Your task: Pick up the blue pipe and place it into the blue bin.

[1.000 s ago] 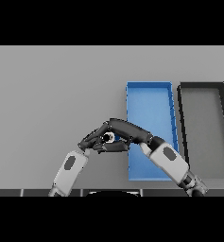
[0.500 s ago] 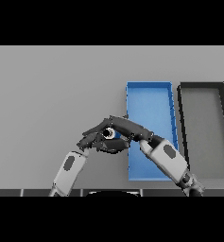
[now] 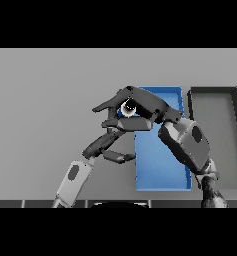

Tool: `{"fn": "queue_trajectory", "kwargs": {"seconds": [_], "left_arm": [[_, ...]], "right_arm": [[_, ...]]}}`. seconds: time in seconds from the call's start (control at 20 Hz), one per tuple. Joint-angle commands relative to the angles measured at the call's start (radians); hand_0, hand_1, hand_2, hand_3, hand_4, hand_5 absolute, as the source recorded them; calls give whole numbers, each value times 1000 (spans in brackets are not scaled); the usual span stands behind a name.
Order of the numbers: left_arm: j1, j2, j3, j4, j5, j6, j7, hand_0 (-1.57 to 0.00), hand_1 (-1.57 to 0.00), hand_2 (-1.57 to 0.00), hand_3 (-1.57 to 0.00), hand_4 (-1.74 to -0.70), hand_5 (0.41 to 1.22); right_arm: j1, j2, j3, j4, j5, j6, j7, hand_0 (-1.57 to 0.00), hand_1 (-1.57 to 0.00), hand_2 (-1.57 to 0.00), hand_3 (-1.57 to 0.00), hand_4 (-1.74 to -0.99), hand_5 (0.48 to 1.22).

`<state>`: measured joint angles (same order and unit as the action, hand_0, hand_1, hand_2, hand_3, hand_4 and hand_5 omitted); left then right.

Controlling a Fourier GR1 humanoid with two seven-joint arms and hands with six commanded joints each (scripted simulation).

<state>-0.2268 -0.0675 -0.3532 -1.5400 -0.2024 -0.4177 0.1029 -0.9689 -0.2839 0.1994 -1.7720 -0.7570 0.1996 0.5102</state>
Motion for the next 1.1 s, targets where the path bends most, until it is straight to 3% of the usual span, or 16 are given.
{"fn": "queue_trajectory", "kwargs": {"seconds": [0.0, 0.1, 0.25, 0.5, 0.75, 1.05], "left_arm": [[-6, 4, 6, 1, 4, -3, 11, -2, -2, -2, -1, -905, 433], [1, 5, -2, -13, -1, -4, 18, -1, -1, -1, 0, -898, 430], [5, 12, 3, -25, 5, -8, 30, 0, 0, 0, 0, -890, 421], [19, 29, -2, -21, -15, -2, -16, 1, 1, 1, 1, -874, 413], [14, 31, -4, -9, -24, 2, -23, 1, 1, 1, 1, -866, 420], [38, 28, -6, -22, -10, -2, -13, 1, 1, 1, 1, -880, 427]], "right_arm": [[-46, -14, -31, 37, 25, -35, -24, -1571, -1571, -1571, -1571, -1741, 1221], [-107, -67, -73, 93, 70, -83, -23, -1571, -1571, -1571, -1571, -1741, 1221], [-131, -125, -129, 223, 93, -75, -25, -1571, -1571, -1571, -1571, -1741, 1221], [-41, -214, -180, 343, 155, -36, -52, -1571, -1571, -1571, -1571, -1741, 1221], [158, -250, -202, 286, 154, -69, -17, -1571, -1571, -1571, -1571, -1741, 1221], [393, -255, -168, 165, 192, -164, 87, -1571, -1571, -1571, -1571, -1741, 1221]]}}
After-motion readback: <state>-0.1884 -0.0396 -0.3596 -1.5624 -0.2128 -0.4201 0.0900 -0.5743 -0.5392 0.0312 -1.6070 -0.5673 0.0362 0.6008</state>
